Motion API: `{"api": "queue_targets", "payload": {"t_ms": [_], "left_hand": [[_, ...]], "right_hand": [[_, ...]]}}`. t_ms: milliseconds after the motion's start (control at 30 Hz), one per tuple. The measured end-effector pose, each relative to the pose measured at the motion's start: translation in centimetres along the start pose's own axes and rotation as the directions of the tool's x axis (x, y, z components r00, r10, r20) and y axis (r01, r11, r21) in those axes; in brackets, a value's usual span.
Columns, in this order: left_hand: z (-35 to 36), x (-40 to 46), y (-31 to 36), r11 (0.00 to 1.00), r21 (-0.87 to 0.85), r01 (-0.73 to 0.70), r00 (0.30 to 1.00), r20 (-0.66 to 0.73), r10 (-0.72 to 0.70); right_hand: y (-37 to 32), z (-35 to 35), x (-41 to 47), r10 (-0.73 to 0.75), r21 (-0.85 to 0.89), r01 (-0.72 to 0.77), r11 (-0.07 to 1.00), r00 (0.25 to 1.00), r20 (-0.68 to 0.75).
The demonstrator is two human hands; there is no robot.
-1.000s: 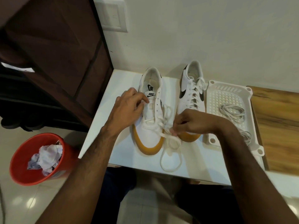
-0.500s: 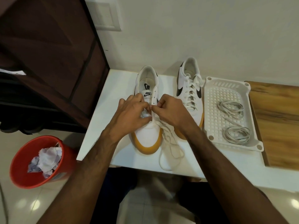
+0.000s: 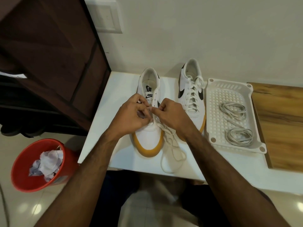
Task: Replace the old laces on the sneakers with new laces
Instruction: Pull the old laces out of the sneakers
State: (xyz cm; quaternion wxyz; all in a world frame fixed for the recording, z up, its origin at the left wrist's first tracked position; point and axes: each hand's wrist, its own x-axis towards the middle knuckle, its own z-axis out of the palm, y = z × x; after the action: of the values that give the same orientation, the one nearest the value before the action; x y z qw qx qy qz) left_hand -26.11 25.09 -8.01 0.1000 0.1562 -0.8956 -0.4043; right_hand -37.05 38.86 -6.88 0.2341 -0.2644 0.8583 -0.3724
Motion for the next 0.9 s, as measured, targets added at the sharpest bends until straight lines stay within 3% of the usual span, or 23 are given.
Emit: {"api": "queue_targets", "payload": {"t_ms": [167,300,433,567,900], "left_hand": [[-2.6,-0.9,-1.5,0.98,-0.177,0.087,0.996,-0.022,-0.092],[-3.8,-1.8,-3.1,0.967,-0.072,0.244,0.97,0.038,-0.242],[-2.8,-1.1,-1.8,1.0,0.001,-0.003,1.0,0.007,0.003],[-0.5,-0.5,-0.4,0.941,0.289,-0.177,0.984,0.077,0.162],[0.1,0.1,-0.5,0.951,0.272,-0.149,0.989,0.068,0.135]], "right_hand": [[0.0,-0.5,0.3,-0.028,-0.034,0.028,0.999,1.0,-0.003],[0.5,-0.6,0.5,-0.049,-0.039,0.05,0.998,0.998,0.033],[0.7,-0.3,0.6,-0.058,-0.022,0.058,0.998,0.998,0.02],[0.7,-0.4,0.6,-0.078,-0.029,0.079,0.996,0.996,0.031],[1.0,-0.4,0.6,-0.091,-0.017,0.091,0.996,0.995,0.03]]}}
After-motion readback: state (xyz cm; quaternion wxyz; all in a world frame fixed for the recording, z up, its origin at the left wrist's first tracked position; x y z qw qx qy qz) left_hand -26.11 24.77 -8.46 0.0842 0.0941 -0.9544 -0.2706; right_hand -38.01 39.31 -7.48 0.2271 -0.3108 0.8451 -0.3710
